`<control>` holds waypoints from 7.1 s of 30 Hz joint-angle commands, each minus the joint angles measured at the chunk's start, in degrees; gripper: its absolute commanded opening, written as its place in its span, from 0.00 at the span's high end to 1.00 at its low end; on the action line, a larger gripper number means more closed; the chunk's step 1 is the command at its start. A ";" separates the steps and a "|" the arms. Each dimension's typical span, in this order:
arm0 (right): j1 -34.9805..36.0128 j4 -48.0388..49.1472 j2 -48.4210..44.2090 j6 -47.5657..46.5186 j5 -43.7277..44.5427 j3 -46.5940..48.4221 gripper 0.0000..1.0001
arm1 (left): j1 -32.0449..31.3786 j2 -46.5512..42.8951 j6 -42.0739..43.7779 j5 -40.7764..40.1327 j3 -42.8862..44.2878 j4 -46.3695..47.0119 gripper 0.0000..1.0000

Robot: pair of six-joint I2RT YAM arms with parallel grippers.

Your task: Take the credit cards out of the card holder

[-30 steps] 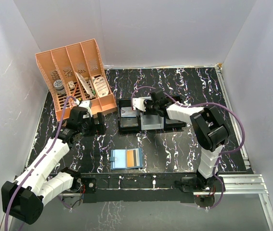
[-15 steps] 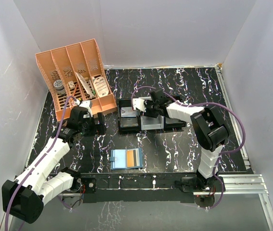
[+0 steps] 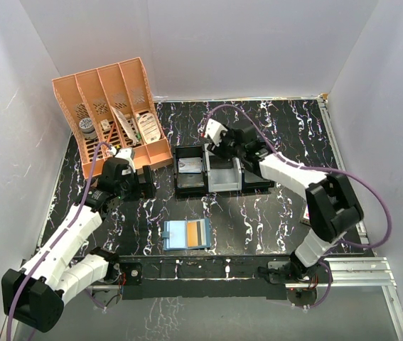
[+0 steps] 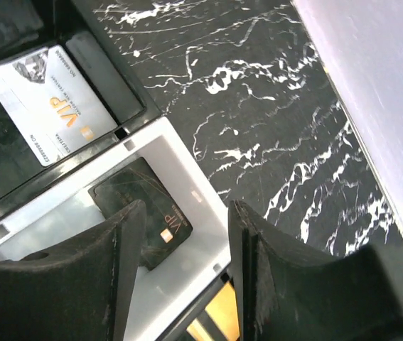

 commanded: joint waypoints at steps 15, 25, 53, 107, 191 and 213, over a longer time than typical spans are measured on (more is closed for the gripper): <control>-2.66 20.97 -34.80 63.64 -10.27 -26.38 0.02 | 0.31 2.74 -2.11 11.87 0.02 1.19 0.01; 5.55 18.31 -28.60 90.82 -18.62 -32.75 0.21 | 0.30 0.31 -13.34 31.53 -7.77 15.62 0.08; 20.22 4.93 -10.25 103.71 -1.87 -33.76 0.74 | -13.91 12.06 -15.20 30.81 -9.98 18.77 0.31; 20.23 4.97 -8.43 104.60 -1.67 -35.86 0.79 | -19.95 11.10 -32.30 24.95 -20.84 32.26 0.74; 21.81 2.03 -5.25 101.95 -2.73 -30.95 0.74 | -20.49 13.31 -33.62 25.44 -22.31 36.15 0.75; 21.80 6.23 -13.62 99.30 1.50 -31.61 0.59 | -20.51 5.19 -26.56 15.67 -16.38 21.24 1.00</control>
